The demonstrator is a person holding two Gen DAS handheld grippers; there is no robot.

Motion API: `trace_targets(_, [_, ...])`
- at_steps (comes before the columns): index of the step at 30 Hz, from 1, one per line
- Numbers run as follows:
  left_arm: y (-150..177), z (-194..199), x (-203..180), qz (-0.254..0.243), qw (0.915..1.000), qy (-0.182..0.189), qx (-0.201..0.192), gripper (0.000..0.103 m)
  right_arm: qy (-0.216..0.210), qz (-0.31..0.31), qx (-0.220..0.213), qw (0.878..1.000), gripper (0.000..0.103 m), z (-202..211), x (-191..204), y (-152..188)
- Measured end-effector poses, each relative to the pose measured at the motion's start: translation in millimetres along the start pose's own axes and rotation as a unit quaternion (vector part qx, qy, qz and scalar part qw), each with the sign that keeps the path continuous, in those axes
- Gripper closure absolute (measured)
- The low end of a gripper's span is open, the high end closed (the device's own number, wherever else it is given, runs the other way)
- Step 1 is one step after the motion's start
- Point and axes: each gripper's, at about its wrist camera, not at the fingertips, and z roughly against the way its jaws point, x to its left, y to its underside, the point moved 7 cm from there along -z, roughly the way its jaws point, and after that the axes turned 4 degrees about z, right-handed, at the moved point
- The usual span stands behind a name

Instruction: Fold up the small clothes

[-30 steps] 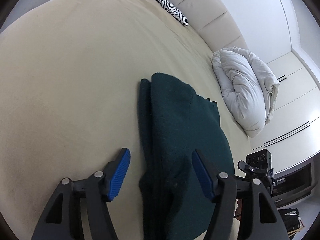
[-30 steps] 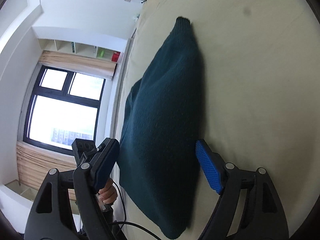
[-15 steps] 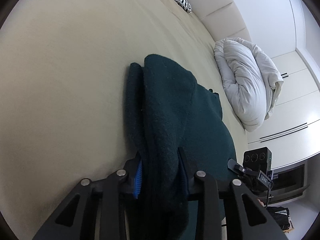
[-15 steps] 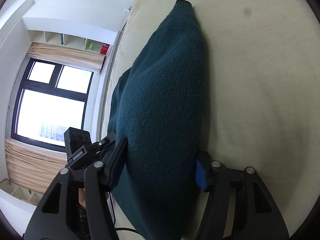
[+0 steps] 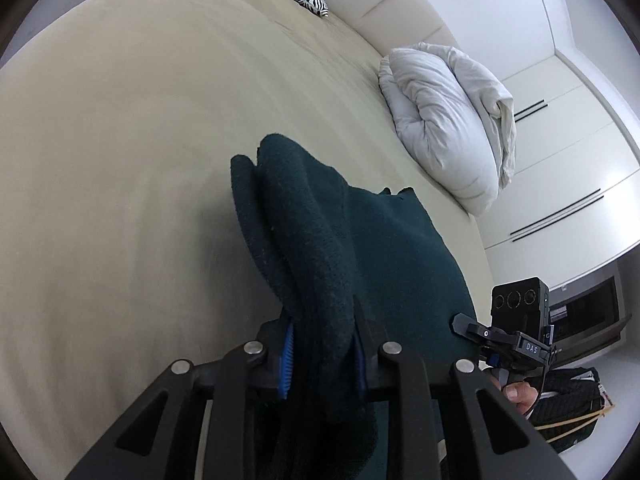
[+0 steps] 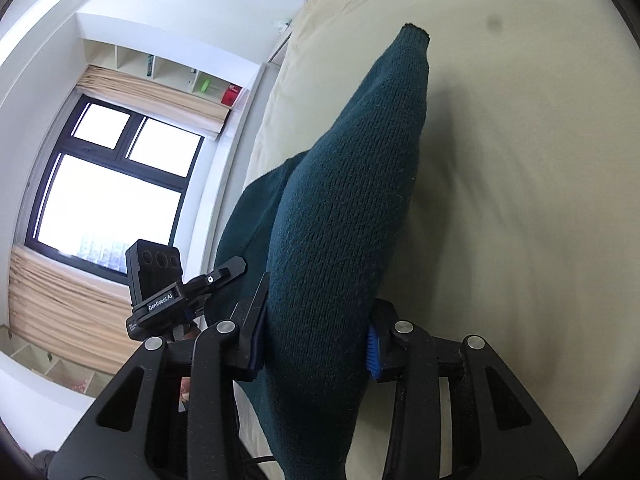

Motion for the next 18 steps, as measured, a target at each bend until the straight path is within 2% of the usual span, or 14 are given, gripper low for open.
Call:
trace_targets(5, [74,-11,-6,-0.017,0.9992,-0.024,0.027,0.078,-0.004,-0.027,0.002,1.0,0.068,32,-9,82])
trace_targets(7, [91,-17,1,-0.014,0.9989,-0.036,0.027,0.077,-0.002,-0.043,0.002,0.999,0.068,36,-17,113])
trace_targets(9, [97,-19,7,-0.002,0.9992,-0.033,0.022,0.076,0.008,-0.054,-0.001,0.999,0.068,40,-30,138])
trace_targets(12, [98,-19,16,0.008,0.9992,-0.035,0.017,0.072,0.001,-0.074,-0.012,0.997,0.067,40,-49,156])
trace_targets(15, [100,-20,11,-0.022,0.9977,-0.063,0.006,0.069,-0.016,-0.088,-0.018,0.996,0.067,35,-61,163])
trace_targets(18, [99,-18,9,-0.034,0.9961,-0.082,-0.004,0.065,-0.014,-0.082,-0.018,0.996,0.064,31,-55,164])
